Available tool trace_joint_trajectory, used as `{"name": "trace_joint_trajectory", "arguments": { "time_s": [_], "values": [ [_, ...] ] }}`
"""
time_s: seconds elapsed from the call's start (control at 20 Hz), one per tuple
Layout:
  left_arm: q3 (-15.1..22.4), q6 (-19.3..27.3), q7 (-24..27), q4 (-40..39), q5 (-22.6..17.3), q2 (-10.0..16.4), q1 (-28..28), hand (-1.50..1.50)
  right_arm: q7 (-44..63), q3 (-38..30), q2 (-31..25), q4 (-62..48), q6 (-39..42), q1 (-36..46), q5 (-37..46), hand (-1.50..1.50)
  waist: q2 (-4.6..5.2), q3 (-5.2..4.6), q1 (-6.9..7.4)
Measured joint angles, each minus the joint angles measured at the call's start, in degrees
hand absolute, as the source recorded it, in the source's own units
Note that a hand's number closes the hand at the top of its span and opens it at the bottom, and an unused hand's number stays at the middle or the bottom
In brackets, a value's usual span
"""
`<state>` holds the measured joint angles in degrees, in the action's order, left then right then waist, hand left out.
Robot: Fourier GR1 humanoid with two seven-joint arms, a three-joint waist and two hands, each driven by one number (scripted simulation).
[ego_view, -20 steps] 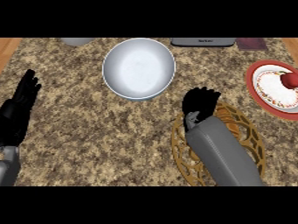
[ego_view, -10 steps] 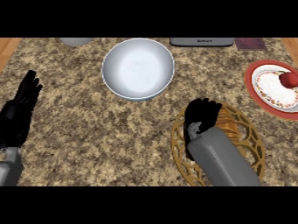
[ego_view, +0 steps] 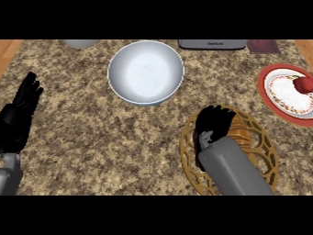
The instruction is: Pick the sweet potato from the placemat and place it in the bowl
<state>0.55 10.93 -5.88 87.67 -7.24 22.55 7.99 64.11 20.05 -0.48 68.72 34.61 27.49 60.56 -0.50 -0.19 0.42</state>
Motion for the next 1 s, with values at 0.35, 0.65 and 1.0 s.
{"name": "trace_joint_trajectory", "arguments": {
  "time_s": [0.35, 0.65, 1.0],
  "values": [
    [-1.17, -1.19, -0.32, -1.30, 0.56, -0.29, 1.35, 0.00, -3.25, -2.33, 0.49, -5.64, -1.07, 2.42, -1.84, 1.50, -0.15, -0.12, 0.18],
    [-1.29, -1.35, -0.79, 0.51, 1.81, -1.06, -0.09, 0.00, -6.01, -3.18, 0.48, -8.59, -3.46, 3.32, -0.40, 1.50, -0.44, -0.27, 0.22],
    [-1.95, -2.46, -0.28, 0.11, 1.83, -1.74, -0.28, 0.00, -5.67, 0.35, 0.05, -7.66, -7.14, 3.99, 3.77, 1.50, -0.20, -0.19, 0.31]
  ]
}}
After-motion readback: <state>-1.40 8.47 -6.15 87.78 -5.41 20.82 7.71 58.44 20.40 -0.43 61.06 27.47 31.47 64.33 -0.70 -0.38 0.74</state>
